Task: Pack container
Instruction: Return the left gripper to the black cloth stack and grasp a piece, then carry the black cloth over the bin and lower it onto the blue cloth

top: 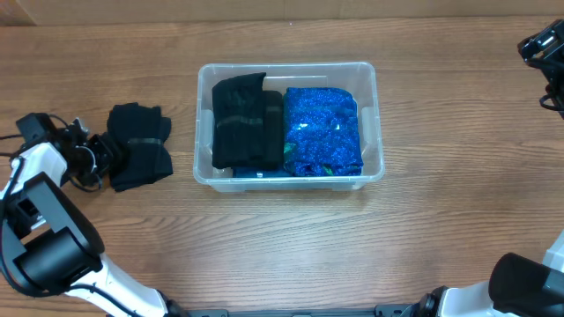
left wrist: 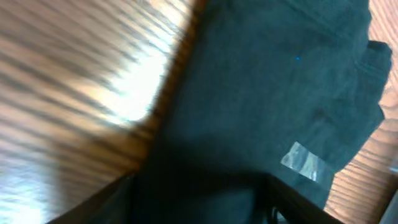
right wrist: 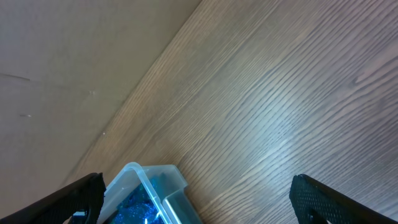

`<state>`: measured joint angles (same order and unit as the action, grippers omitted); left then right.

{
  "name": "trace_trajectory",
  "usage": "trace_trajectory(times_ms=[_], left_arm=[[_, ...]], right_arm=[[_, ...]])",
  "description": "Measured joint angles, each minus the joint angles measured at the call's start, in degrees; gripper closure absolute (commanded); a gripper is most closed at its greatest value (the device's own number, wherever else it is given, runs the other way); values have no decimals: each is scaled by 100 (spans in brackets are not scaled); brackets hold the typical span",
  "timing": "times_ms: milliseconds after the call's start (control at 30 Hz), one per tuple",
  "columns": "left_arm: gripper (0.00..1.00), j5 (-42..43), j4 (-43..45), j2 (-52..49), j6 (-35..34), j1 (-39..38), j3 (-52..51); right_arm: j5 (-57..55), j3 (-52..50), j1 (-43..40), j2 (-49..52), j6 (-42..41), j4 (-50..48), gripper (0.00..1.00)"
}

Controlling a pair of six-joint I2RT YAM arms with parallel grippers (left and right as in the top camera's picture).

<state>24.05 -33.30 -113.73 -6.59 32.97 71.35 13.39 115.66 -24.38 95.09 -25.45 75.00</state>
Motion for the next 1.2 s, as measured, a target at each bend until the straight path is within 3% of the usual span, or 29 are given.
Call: trace_trajectory(times_ms=[200, 367, 533, 767, 867, 1033, 1167, 1200], left_arm=[[81, 138, -286, -76, -50, -184, 9], [96, 186, -1134, -70, -46, -192, 153], [96, 114, -2308, 422, -13, -293, 610], [96, 516, -3598, 2140, -39, -855, 2638], [96, 717, -3480, 2865, -247, -1665, 3289], [96, 662, -2719, 3348, -898, -3195, 3482], [96, 63, -2286, 3202, -1600, -4345, 3482], [96, -354, -2028, 2970, -1764, -4979, 3482]], right_arm=[[-2, 0, 0, 0, -2, 2, 0], [0, 0, 0, 0, -2, 0, 0], [-2, 0, 0, 0, -4, 2, 0], [-2, 0, 0, 0, -7, -2, 0], [-2, 0, 0, 0, -2, 0, 0], [-2, 0, 0, 0, -4, 0, 0], [-2, 0, 0, 0, -2, 0, 0], [0, 0, 0, 0, -4, -2, 0]])
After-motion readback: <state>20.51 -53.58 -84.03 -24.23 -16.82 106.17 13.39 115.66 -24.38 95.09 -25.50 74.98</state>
